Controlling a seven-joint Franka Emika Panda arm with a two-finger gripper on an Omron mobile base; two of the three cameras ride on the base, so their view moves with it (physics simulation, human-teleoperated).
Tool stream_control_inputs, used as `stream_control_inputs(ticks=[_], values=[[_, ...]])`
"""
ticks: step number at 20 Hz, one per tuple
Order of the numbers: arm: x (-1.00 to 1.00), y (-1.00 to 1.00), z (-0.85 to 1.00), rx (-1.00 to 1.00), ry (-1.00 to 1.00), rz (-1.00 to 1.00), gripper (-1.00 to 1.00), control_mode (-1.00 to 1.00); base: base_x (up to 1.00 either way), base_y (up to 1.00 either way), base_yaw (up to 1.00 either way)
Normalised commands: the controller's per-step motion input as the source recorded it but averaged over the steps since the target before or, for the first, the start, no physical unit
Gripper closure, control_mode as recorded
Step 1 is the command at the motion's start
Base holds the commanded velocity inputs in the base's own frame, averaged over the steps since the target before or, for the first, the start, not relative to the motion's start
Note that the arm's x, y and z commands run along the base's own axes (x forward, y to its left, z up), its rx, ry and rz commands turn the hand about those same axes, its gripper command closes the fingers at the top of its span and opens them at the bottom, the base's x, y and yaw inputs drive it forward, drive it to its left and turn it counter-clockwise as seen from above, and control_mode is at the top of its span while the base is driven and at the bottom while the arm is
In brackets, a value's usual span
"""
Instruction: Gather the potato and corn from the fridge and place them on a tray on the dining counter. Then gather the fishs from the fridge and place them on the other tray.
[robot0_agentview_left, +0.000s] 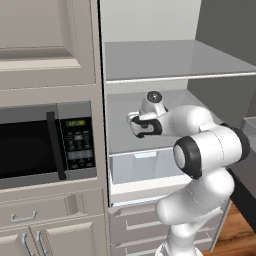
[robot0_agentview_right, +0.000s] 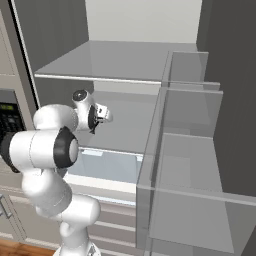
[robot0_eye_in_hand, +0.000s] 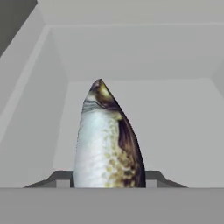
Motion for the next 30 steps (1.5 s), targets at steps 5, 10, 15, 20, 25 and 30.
stream_control_inputs(ticks=[5, 10, 15, 20, 25, 30], values=[[-0.99, -0.22, 0.76, 0.11, 0.13, -0.09, 1.00, -1.00, 0.00, 0.00, 0.00], [-0.86, -0.06, 0.51, 0.01, 0.32, -0.06, 1.00, -1.00, 0.00, 0.00, 0.00], [-1.00, -0.07, 0.17, -0.01, 0.07, 0.00, 1.00, -1.00, 0.00, 0.00, 0.00], [-0.93, -0.03, 0.29, 0.00, 0.05, 0.00, 1.00, -1.00, 0.00, 0.00, 0.00], [-0.73, -0.06, 0.06, 0.00, 0.07, 0.00, 1.00, -1.00, 0.00, 0.00, 0.00], [-0.51, -0.08, 0.00, 0.01, -0.01, 0.05, 1.00, -1.00, 0.00, 0.00, 0.00]])
